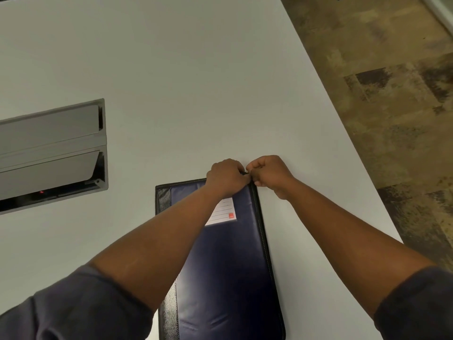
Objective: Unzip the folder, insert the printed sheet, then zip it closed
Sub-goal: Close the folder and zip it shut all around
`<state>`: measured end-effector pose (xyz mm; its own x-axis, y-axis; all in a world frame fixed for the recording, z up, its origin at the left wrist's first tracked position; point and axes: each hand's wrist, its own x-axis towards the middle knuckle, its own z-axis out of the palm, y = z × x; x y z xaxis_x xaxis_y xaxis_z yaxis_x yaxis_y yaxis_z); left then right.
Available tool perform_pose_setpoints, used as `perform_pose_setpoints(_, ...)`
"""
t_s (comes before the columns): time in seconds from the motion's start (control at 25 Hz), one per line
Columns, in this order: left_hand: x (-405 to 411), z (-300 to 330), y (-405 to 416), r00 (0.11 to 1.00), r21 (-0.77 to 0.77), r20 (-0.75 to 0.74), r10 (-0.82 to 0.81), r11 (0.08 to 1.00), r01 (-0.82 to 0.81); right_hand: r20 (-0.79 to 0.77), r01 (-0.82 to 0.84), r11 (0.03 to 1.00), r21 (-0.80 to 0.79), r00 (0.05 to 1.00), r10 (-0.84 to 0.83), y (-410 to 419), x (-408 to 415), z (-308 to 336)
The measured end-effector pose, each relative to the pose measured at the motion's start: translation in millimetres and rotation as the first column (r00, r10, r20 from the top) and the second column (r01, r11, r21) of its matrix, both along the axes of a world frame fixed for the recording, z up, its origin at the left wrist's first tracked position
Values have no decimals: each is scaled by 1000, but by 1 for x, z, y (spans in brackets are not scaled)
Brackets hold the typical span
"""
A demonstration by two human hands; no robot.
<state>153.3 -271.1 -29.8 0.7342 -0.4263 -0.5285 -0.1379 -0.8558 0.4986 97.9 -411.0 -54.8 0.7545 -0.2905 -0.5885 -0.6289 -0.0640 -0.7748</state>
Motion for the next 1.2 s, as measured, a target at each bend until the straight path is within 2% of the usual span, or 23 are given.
perform_pose_setpoints(0.12, 10, 0, -8, 987, -43, -135, 83, 995, -89, -55, 91, 993, 77, 995, -87, 2, 2, 2)
perform_pose_setpoints(0.36, 19, -5, -17, 967, -14, -169, 190, 981, -195, -47, 124, 988, 91, 992, -120, 5, -5, 1)
perform_pose_setpoints(0.48, 18, -9, -18, 968, 9, -124, 218, 976, -219, -25, 38, 999, -14, 999, -38, 9, -11, -2)
perform_pose_setpoints(0.6, 17, -11, -19, 969, 20, -76, 236, 972, -235, -82, -104, 985, -138, 992, 93, 15, -10, -6)
perform_pose_setpoints(0.88, 25, -18, -13, 973, 55, 42, 227, 972, -229, -101, -71, 991, -111, 993, 60, 14, -6, -8)
perform_pose_setpoints(1.04, 44, -22, 27, 956, 114, 122, 265, 954, -279, -114, -30, 994, -104, 993, 18, 8, -5, -9)
perform_pose_setpoints(1.2, 53, -23, 75, 934, 127, 141, 328, 930, -346, -116, -42, 990, -131, 993, 26, 9, -4, -9)
